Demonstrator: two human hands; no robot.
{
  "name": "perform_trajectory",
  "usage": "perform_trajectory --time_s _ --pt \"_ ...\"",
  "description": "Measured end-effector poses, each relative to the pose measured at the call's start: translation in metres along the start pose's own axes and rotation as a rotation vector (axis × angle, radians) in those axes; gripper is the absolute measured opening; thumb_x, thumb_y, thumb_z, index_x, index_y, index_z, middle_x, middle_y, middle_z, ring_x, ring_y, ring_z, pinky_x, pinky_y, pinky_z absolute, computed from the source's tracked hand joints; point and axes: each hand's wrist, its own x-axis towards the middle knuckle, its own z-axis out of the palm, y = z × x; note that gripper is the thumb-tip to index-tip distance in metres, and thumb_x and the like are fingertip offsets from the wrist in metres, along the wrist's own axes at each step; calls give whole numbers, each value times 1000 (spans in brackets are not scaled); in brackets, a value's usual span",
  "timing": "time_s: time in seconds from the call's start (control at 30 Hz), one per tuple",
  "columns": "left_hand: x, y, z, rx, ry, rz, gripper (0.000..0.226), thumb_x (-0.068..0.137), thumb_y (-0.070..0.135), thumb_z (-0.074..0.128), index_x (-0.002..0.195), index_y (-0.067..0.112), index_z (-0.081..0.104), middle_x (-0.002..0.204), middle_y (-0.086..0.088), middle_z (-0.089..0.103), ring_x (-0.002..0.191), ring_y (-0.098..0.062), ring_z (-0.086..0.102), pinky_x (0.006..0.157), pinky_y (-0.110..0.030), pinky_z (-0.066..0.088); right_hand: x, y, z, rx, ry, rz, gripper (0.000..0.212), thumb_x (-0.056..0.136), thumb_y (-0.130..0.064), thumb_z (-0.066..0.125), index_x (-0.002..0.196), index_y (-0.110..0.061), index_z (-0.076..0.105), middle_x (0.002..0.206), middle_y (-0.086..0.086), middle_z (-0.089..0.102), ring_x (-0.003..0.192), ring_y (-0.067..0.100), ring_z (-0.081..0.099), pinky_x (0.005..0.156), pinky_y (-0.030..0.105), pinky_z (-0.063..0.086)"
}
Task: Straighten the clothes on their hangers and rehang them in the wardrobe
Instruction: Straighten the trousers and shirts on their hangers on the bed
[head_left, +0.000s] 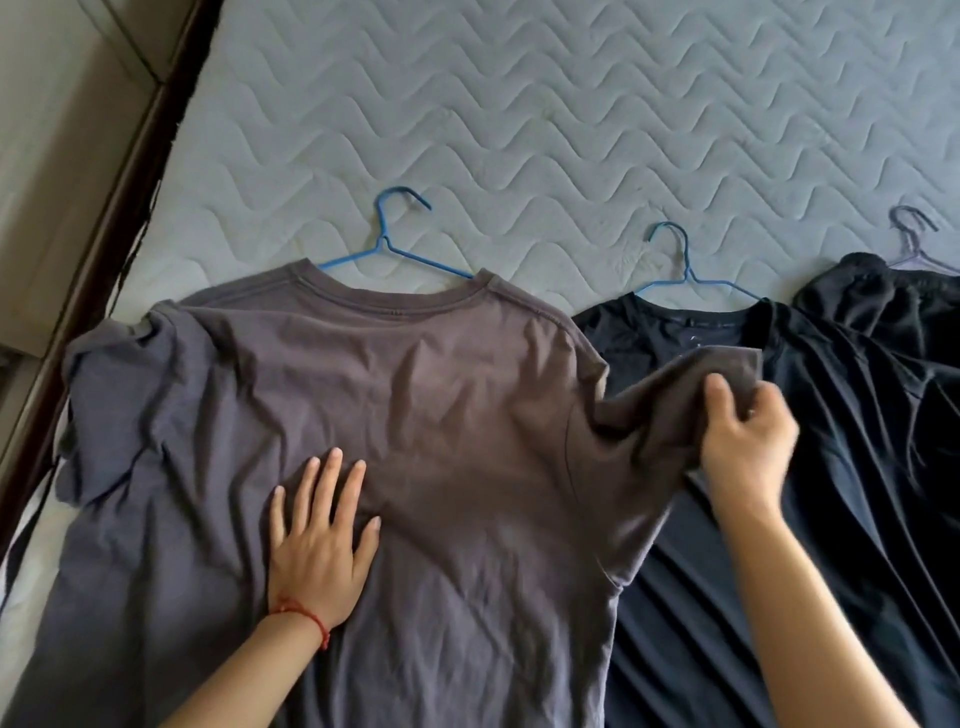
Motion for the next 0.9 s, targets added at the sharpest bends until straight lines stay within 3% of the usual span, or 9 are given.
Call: perform_trajectory --time_s 0.1,0.23,0.33,0.43,0.57,0.67,0.73,0.8,0.9 --pt "0 1 0 5 1 0 69 90 54 2 137 18 39 147 -9 38 135 -25 31 106 -52 23 14 11 -33 -155 128 -3 25 89 -22 57 89 2 57 80 10 54 76 24 50 72 30 37" --pt "0 2 -1 2 -3 -14 69 90 54 3 136 18 39 147 -9 39 134 -27 33 106 -53 25 14 44 -44 -294 -7 183 33 89 -31 56 90 2 62 88 21 63 89 34 58 83 38 42" --pt "-2 2 -2 10 5 -14 69 90 54 4 136 17 40 146 -10 39 134 -28 35 105 -54 26 5 63 -42 -204 -149 427 38 81 -42 64 83 -4 65 80 11 62 79 26 57 77 33 44" --pt "-2 3 -1 26 25 -9 63 90 51 14 136 16 39 147 -11 39 134 -29 36 105 -54 27 -3 79 -45 -68 -213 547 22 79 -24 70 82 -3 66 69 3 59 63 14 53 62 28 46" --pt "-2 4 0 29 43 -10 60 84 44 29 136 16 40 146 -11 39 133 -30 37 104 -55 28 -8 87 -60 -150 -50 392 24 82 -18 66 89 5 65 68 7 62 71 23 58 62 28 45" --pt "-2 3 1 32 46 -8 60 84 44 28 136 17 39 146 -12 39 134 -30 37 105 -55 27 -11 84 -65 -409 37 434 28 84 -21 63 106 -4 62 106 21 64 104 38 58 85 41 44" --pt "-3 3 0 29 43 -6 60 84 44 28 136 16 39 146 -12 39 133 -31 38 104 -55 28 -13 78 -60 -529 -4 427 39 85 -18 60 123 -9 51 127 20 52 115 42 50 94 46 40" --pt "-3 4 0 32 44 -6 60 84 44 28 136 16 39 146 -12 39 133 -31 38 104 -55 28 -12 73 -47 -546 8 245 44 85 -14 55 127 -6 46 130 23 46 116 44 46 95 48 38" --pt "-2 4 0 36 49 -1 60 84 43 28 136 16 40 146 -12 40 133 -32 38 104 -55 28 -22 58 -16 -590 -104 -246 38 81 -16 54 117 -4 56 123 19 57 112 39 52 91 44 42"
